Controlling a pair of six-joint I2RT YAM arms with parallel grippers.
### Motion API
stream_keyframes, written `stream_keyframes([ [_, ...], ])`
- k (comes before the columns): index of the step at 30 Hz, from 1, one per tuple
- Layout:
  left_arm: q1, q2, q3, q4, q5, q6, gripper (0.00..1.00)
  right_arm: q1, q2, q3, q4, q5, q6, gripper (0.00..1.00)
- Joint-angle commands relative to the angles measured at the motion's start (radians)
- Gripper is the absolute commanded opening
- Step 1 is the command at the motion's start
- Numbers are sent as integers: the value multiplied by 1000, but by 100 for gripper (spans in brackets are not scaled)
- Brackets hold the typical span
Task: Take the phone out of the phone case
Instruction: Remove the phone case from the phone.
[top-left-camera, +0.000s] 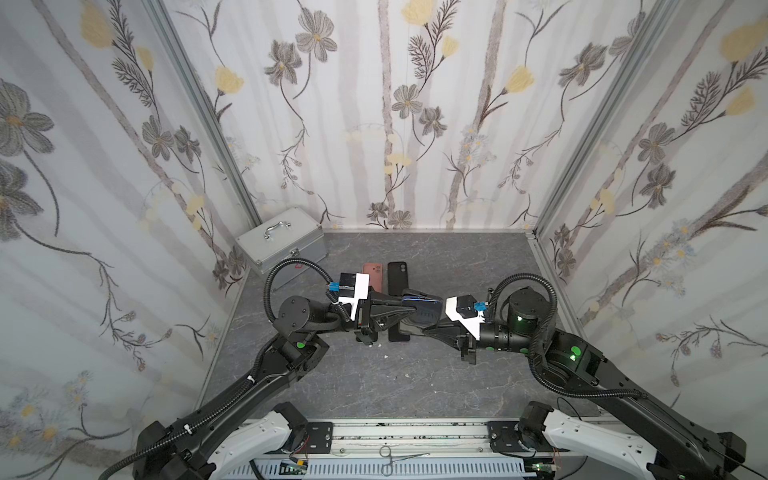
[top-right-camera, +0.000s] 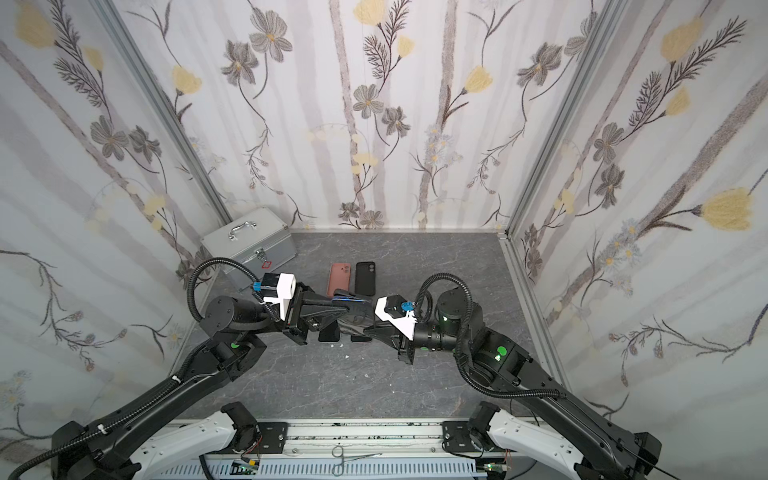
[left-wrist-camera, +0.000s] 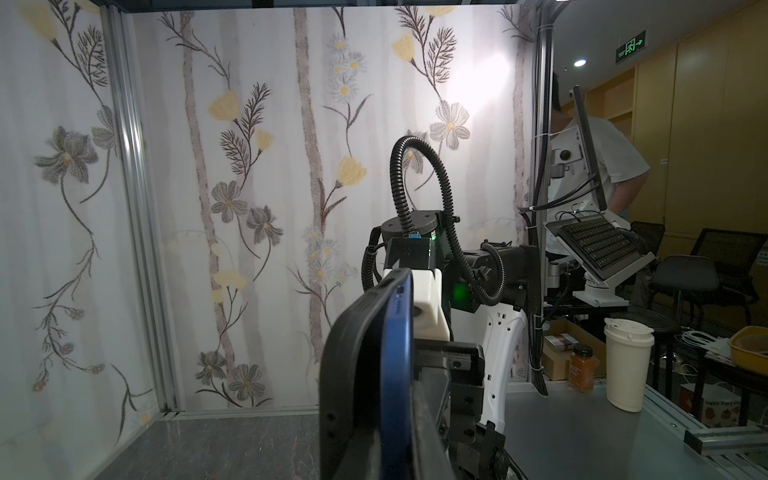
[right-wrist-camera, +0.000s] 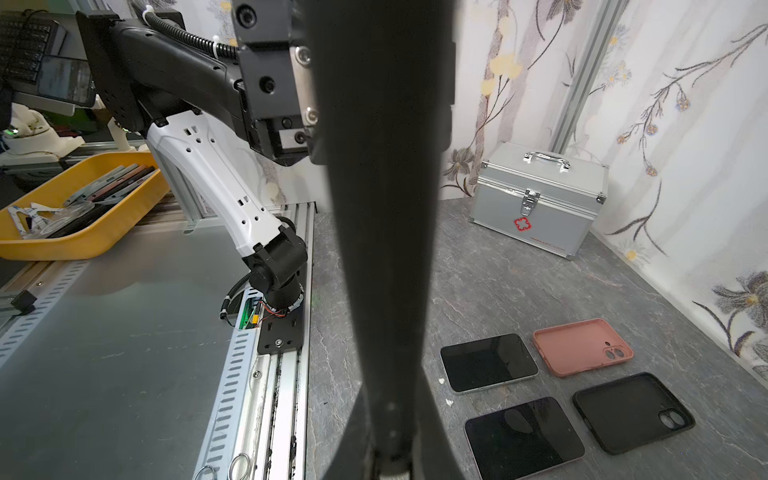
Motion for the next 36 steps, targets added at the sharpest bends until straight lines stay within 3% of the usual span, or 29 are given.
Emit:
stream_keyframes([
  [1,22,5,7,-43,27,9,0,-2,-1,-13,199,25,37,5],
  [5,73,-2,18,-103,22,58,0,-8,-14,-46,199,91,79,26],
  [12,78,0,129,-580,-97,425,0,-71,-136,-121,239,278,170,36],
  [18,78,-9,137,-704,-130,580,0,-224,-120,-49,169,36,233,39],
  [22,57,13,169,-792,-151,651,0,-241,-19,79,6,-113,162,40],
  [28,-2,47,218,-942,-277,786,0,-238,97,205,-162,-159,82,40],
  [32,-25,53,231,-967,-299,818,0,-238,147,242,-218,-161,55,41],
  [36,-53,61,237,-977,-325,846,0,-237,192,276,-260,-181,26,49],
])
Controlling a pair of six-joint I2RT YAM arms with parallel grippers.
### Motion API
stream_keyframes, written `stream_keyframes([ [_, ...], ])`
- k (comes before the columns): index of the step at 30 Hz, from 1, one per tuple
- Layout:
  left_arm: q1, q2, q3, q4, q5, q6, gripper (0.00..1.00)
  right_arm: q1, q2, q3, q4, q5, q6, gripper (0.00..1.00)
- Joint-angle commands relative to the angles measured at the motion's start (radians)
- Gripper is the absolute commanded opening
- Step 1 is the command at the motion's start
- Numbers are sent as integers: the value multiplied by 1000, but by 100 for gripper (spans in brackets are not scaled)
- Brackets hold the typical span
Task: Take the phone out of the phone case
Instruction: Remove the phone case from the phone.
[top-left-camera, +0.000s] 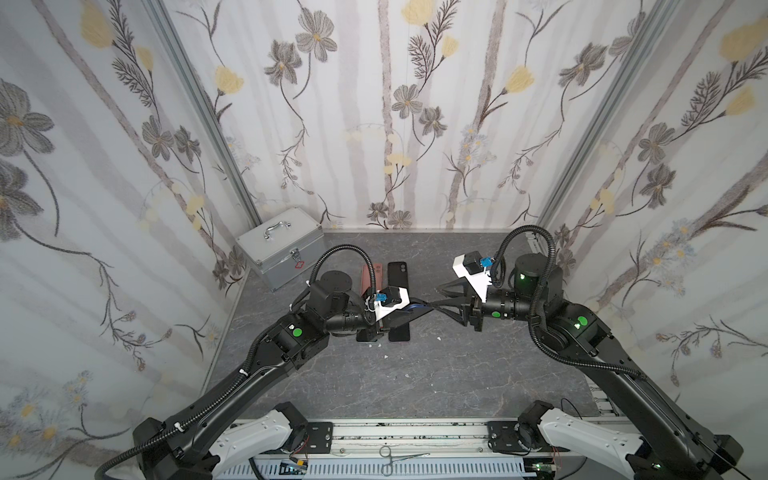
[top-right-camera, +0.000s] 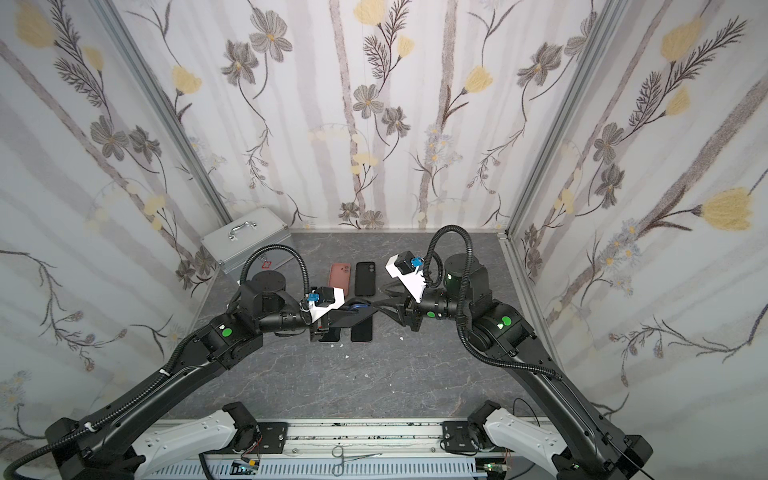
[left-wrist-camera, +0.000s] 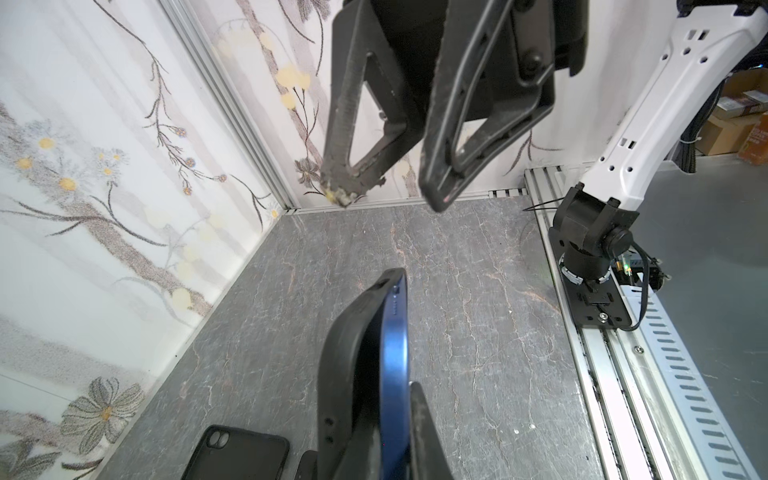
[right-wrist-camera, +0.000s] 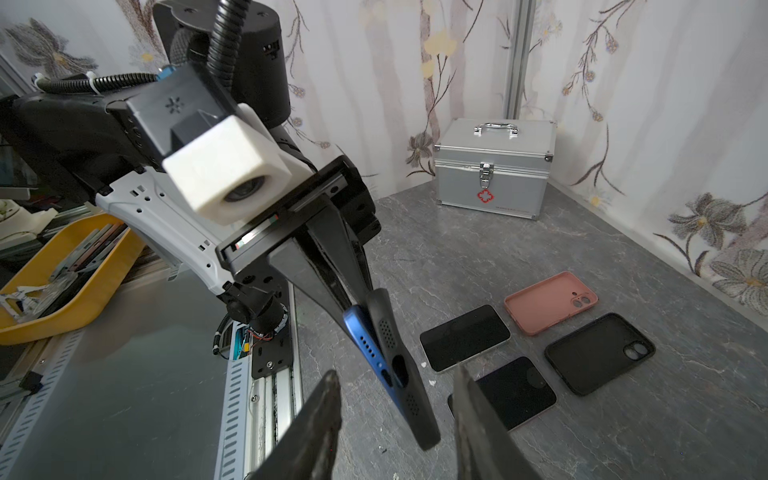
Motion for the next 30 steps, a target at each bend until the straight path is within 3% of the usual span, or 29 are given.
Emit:
stream_keyframes([
  [1,-18,6,16,11,-33,63,0,0,32,31,-55,-39,-48,50],
  [10,-68,31,40,8,-70,90,0,9,106,85,-118,-85,-72,51],
  [18,-94,37,49,7,-82,95,0,11,133,91,-130,-30,-63,48],
  [30,-102,24,35,2,-97,89,0,12,89,67,-17,-11,-10,52],
])
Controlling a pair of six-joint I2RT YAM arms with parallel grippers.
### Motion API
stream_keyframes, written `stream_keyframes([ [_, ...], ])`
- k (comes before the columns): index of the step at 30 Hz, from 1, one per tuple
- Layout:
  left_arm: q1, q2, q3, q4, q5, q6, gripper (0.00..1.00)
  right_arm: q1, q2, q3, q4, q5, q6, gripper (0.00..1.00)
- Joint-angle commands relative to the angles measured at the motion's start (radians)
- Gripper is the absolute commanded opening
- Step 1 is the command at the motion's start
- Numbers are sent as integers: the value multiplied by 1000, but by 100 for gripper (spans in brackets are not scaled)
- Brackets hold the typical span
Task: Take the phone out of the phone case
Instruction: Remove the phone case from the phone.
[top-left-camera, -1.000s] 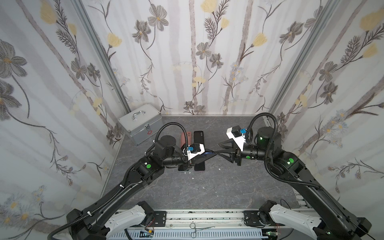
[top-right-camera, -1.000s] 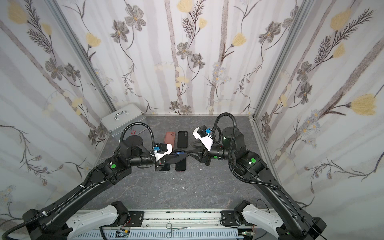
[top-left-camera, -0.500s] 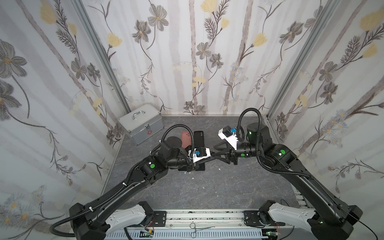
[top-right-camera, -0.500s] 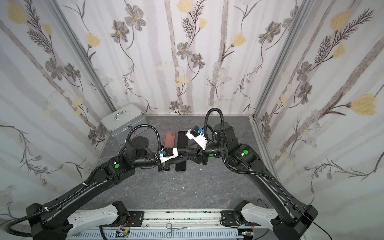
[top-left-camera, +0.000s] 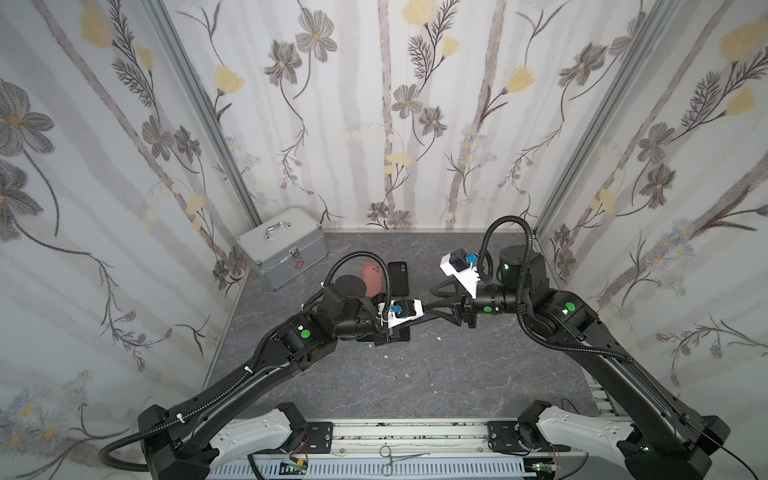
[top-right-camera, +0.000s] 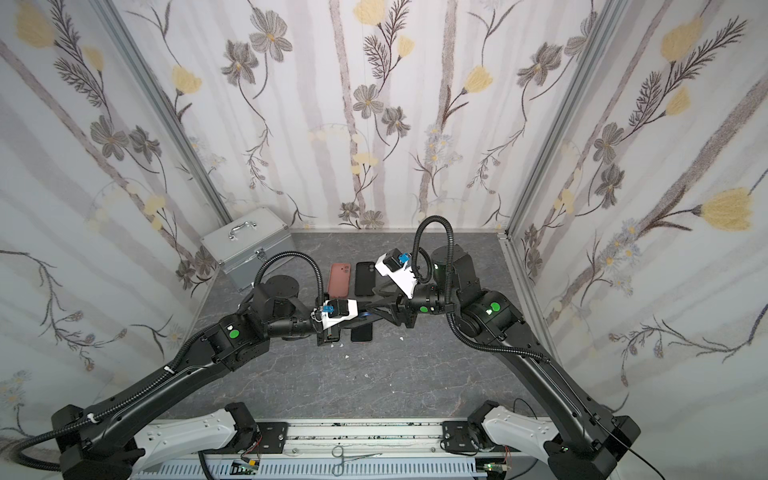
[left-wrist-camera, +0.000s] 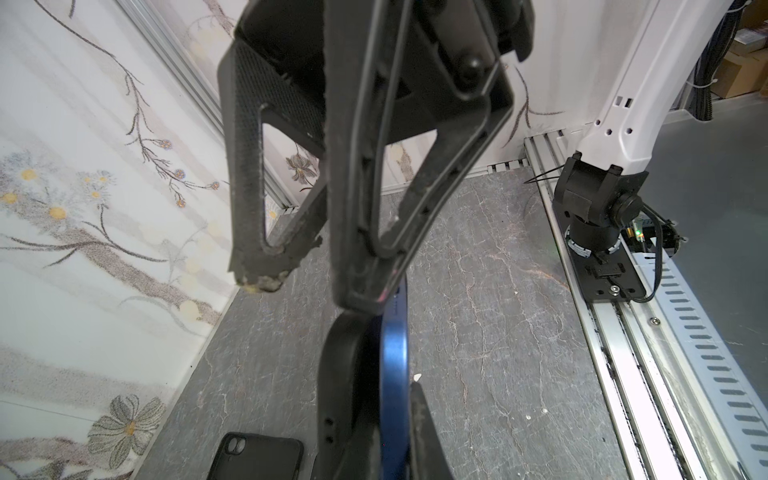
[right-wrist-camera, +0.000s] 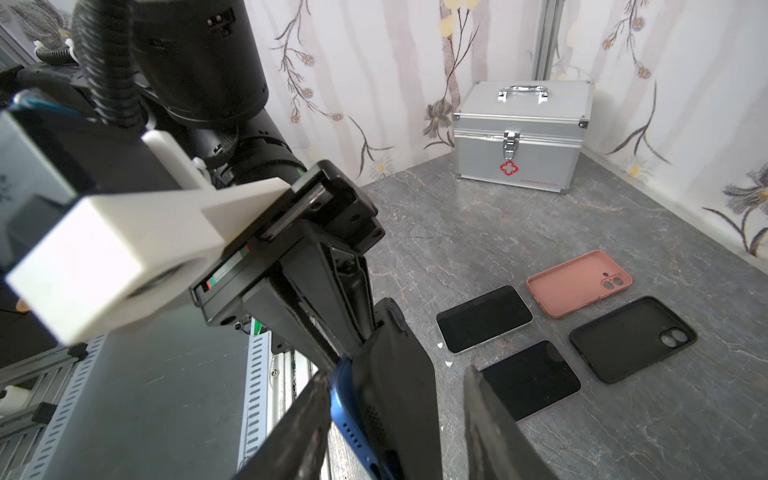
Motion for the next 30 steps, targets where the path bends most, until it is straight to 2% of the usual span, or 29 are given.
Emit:
stream_keyframes([
  [1,-1,-8,1,42,12,9,0,1,14,-1,37,20,7,52],
  [8,-2,-11,0,42,14,7,0,1,60,11,-26,47,-18,49],
  [19,-7,-6,9,42,15,7,0,22,103,14,-133,195,-101,47],
  [24,-6,-10,18,44,22,4,0,28,93,-14,-143,113,-194,45],
  [30,-6,-7,23,44,28,-3,0,29,78,-29,-105,-23,-201,34],
])
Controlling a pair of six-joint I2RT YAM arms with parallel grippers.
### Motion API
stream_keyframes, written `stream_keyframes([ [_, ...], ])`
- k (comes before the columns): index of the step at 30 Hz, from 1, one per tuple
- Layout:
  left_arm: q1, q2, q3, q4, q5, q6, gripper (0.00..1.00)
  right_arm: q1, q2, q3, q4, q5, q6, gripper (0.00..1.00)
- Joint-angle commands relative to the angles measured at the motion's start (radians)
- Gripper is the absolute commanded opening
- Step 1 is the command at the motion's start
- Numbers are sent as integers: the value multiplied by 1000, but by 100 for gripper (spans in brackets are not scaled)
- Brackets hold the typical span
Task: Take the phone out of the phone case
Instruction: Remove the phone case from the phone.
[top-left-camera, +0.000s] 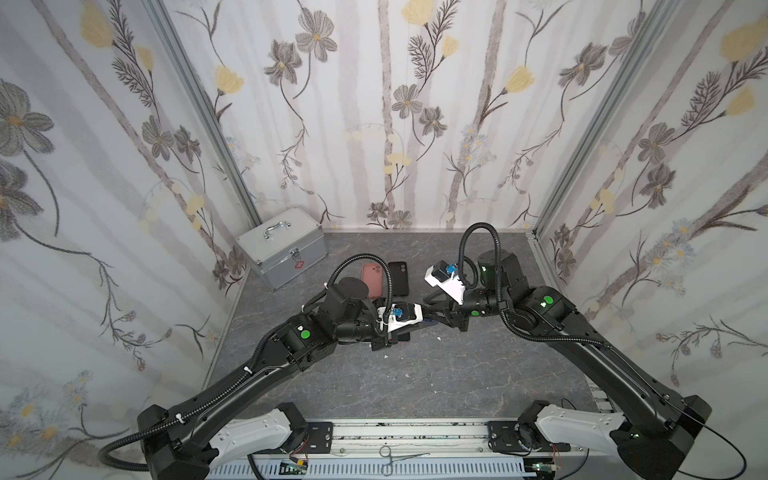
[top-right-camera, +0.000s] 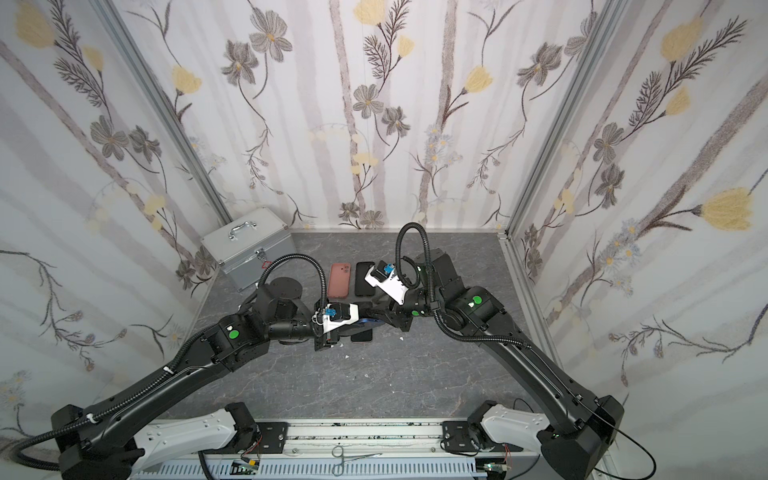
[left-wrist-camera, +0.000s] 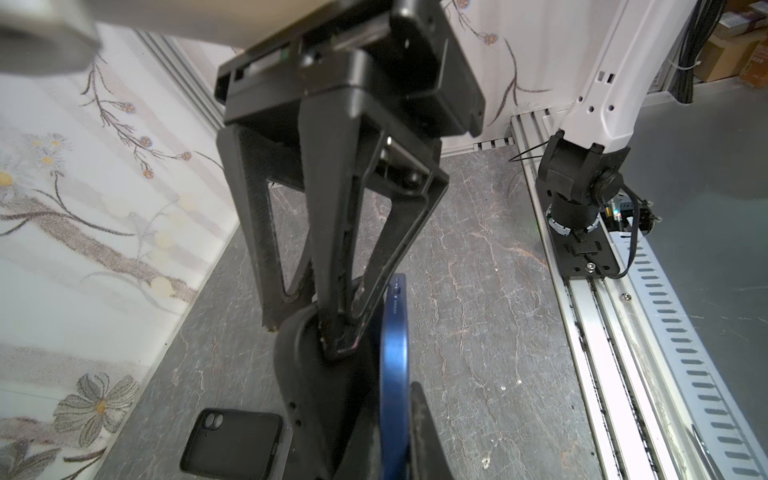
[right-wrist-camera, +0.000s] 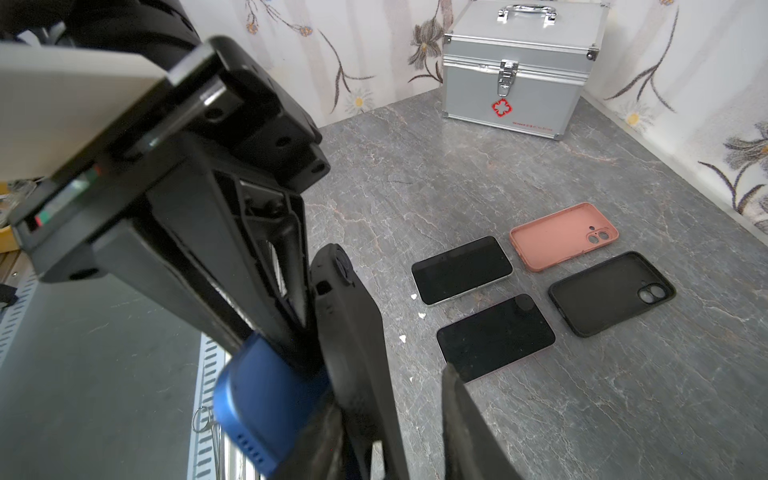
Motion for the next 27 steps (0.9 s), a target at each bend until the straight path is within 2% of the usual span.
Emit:
stream_keyframes([
  [1,-1,-4,17,127,16,-1,0,5,-1,-6,-6,-106,-34,31],
  [13,-1,-8,6,127,3,-9,0,-1,-60,-14,42,-119,2,5],
  [16,-3,-10,11,129,4,-15,0,-13,-76,-22,71,-80,32,0],
  [27,-29,18,58,147,140,-102,0,-68,-112,-90,198,28,186,0],
])
